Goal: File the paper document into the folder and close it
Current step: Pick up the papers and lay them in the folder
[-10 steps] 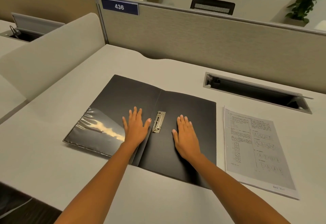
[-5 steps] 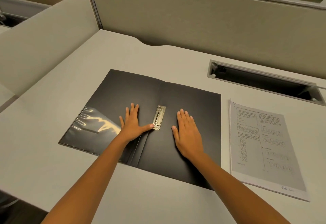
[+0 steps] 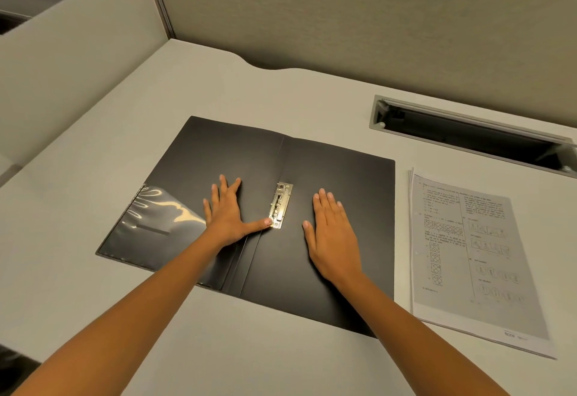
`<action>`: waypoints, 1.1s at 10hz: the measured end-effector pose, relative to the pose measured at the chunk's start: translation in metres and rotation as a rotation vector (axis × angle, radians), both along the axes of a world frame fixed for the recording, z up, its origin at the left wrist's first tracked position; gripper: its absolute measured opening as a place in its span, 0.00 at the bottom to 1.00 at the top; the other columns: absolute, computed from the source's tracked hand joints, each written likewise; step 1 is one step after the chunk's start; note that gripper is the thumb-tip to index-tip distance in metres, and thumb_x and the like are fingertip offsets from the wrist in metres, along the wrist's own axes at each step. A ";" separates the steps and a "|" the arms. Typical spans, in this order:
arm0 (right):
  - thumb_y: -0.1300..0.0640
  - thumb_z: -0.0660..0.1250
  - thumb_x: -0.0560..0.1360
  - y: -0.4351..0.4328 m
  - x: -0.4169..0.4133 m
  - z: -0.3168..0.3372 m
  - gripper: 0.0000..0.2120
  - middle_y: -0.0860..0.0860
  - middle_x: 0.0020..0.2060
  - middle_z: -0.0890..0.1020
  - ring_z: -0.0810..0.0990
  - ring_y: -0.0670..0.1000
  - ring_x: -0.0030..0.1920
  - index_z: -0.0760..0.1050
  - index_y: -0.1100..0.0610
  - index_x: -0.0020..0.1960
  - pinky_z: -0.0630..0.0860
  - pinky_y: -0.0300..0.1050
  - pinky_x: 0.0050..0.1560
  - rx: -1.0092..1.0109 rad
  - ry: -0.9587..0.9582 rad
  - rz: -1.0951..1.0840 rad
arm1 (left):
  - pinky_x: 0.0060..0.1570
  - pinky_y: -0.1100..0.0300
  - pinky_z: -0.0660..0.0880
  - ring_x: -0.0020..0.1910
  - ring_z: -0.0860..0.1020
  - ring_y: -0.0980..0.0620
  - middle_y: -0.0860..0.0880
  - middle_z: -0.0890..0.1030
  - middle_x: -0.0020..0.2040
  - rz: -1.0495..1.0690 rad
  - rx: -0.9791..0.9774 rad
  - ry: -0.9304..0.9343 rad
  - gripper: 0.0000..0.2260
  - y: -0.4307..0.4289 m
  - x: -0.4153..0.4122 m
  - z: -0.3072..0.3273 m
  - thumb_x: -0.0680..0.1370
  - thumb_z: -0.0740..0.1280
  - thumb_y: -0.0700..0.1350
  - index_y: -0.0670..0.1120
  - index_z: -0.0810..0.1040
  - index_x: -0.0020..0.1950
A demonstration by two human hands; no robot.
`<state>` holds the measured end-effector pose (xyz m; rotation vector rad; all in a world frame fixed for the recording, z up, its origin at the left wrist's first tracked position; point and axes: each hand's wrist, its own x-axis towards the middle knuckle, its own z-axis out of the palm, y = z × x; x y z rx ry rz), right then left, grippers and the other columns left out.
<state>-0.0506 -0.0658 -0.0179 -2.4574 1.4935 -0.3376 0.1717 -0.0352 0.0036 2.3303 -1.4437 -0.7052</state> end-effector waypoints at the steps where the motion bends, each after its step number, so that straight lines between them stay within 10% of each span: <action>1: 0.43 0.44 0.80 0.001 0.000 0.000 0.30 0.51 0.77 0.49 0.44 0.47 0.77 0.44 0.55 0.77 0.43 0.45 0.77 0.004 0.001 -0.001 | 0.72 0.42 0.40 0.76 0.39 0.42 0.45 0.39 0.78 -0.003 0.003 -0.025 0.54 0.000 -0.001 -0.001 0.61 0.72 0.67 0.51 0.46 0.76; 11: 0.41 0.45 0.79 0.001 -0.001 0.001 0.31 0.50 0.77 0.50 0.45 0.47 0.77 0.45 0.55 0.77 0.42 0.44 0.75 -0.005 -0.012 -0.013 | 0.71 0.41 0.35 0.74 0.33 0.43 0.47 0.35 0.77 0.048 0.104 0.178 0.45 -0.005 -0.006 0.023 0.68 0.64 0.67 0.54 0.45 0.76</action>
